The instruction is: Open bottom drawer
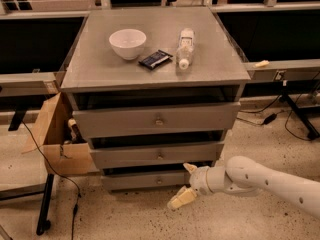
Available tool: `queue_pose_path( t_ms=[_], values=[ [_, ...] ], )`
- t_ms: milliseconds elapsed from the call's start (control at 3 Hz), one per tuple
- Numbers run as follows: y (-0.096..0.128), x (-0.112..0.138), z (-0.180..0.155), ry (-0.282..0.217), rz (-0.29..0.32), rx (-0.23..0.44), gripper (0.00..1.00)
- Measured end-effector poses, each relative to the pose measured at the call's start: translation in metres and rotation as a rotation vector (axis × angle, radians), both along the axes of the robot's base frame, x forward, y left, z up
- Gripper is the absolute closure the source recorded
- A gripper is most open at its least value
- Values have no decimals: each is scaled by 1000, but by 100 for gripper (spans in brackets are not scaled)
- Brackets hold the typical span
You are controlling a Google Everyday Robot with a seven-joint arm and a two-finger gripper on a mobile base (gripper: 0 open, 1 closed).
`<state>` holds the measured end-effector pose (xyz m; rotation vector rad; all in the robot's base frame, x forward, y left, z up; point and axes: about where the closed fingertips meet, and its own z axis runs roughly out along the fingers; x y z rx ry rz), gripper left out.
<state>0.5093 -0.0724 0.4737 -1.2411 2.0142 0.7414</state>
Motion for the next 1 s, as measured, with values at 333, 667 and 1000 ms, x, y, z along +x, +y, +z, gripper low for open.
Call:
queue_pose_path(
  t_ms=[333, 667, 1000],
  values=[
    [0, 0, 0, 0, 0, 0, 0],
    [-1, 14, -20, -2, 0, -43, 0],
    [-5, 39, -61, 2, 9, -83, 0]
  ],
)
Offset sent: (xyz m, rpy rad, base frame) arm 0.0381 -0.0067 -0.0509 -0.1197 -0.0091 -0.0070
